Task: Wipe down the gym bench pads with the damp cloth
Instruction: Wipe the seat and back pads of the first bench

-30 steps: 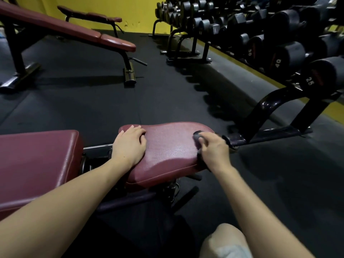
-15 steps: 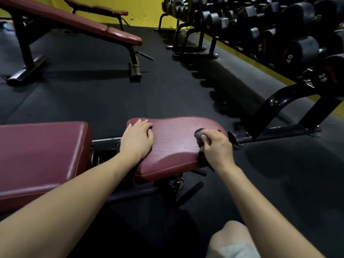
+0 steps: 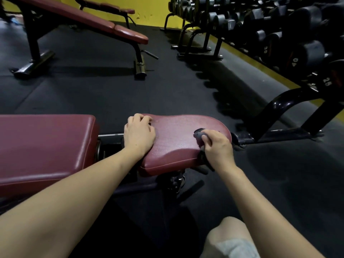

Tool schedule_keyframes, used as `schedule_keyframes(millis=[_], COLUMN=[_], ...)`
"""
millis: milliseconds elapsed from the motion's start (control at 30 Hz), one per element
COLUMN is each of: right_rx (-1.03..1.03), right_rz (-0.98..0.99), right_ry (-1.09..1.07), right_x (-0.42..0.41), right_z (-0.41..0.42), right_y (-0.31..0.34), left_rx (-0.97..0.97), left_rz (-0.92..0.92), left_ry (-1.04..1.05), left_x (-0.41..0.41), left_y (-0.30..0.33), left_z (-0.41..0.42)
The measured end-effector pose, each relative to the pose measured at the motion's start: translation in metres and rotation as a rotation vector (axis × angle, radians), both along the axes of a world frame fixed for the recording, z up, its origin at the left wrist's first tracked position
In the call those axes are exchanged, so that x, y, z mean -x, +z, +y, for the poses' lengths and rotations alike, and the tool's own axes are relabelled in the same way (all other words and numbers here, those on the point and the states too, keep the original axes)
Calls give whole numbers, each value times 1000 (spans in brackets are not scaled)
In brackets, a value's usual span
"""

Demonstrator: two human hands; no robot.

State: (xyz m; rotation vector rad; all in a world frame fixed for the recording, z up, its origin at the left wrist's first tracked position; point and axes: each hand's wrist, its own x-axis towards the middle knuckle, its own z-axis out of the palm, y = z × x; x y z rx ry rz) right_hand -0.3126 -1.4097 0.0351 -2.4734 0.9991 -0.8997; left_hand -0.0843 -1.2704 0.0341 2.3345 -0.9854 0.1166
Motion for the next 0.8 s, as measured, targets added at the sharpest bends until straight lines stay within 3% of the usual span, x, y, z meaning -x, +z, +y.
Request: schedule_keyframes(millis=[133, 267, 433, 500, 600, 800], right_rx=[107, 137, 65, -42, -9, 190], right_rz=[-10, -27, -39, -40, -65, 24], right_ry=[29, 225, 348, 247, 193, 449], right_x=[-32, -72, -47, -44, -59, -93], right_z=[48, 111, 68, 50, 68, 147], right_y=[-1, -13, -4, 1, 3, -2], left_rx=[38, 43, -159, -250, -312, -292], left_rz=[120, 100, 75, 52, 49, -78], left_ry=[-107, -186, -318, -329, -310, -245], left_x=[3, 4, -6, -9, -14, -30], left_y=[-1, -9, -4, 0, 9, 16], left_z=[16, 50, 78, 82, 90, 114])
